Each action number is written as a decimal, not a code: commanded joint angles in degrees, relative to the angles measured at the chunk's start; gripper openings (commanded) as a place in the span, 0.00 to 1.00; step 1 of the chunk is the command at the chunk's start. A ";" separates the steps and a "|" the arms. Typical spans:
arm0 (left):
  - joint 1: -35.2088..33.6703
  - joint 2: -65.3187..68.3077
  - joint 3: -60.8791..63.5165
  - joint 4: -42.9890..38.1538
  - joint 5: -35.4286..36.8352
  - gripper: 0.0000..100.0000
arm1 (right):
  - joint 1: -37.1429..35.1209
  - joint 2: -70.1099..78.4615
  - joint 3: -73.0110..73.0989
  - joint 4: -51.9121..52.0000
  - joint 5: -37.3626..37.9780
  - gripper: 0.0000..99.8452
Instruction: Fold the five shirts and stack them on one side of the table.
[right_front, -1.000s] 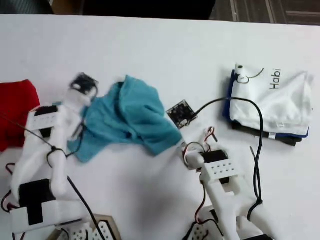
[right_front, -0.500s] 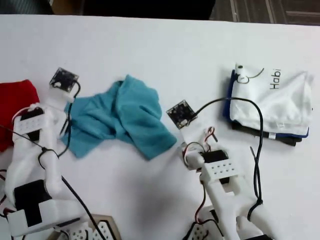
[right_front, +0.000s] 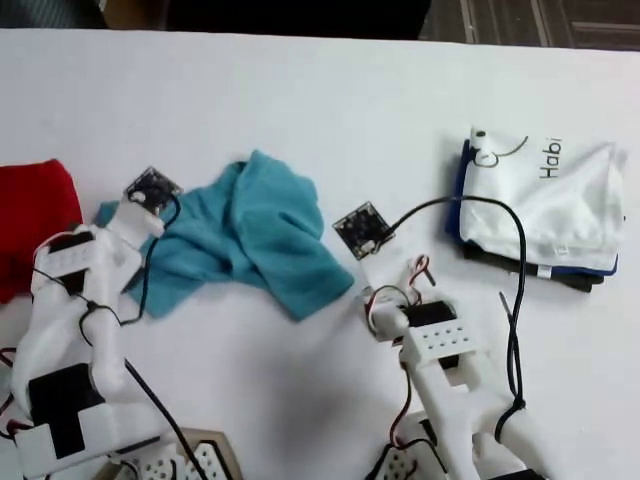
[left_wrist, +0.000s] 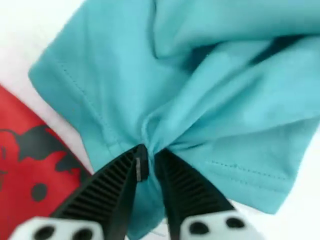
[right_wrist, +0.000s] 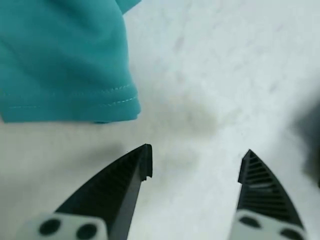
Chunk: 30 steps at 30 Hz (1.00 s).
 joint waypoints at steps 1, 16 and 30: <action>1.49 -2.20 -2.68 2.55 1.49 0.02 | -0.22 -1.89 0.26 -2.51 -0.18 0.28; 16.70 -9.76 -16.57 40.35 7.74 0.04 | -0.57 -1.89 1.85 -5.85 -0.44 0.28; 6.15 -9.76 -2.42 22.07 1.23 0.20 | -0.57 -1.89 1.85 -5.85 -0.44 0.28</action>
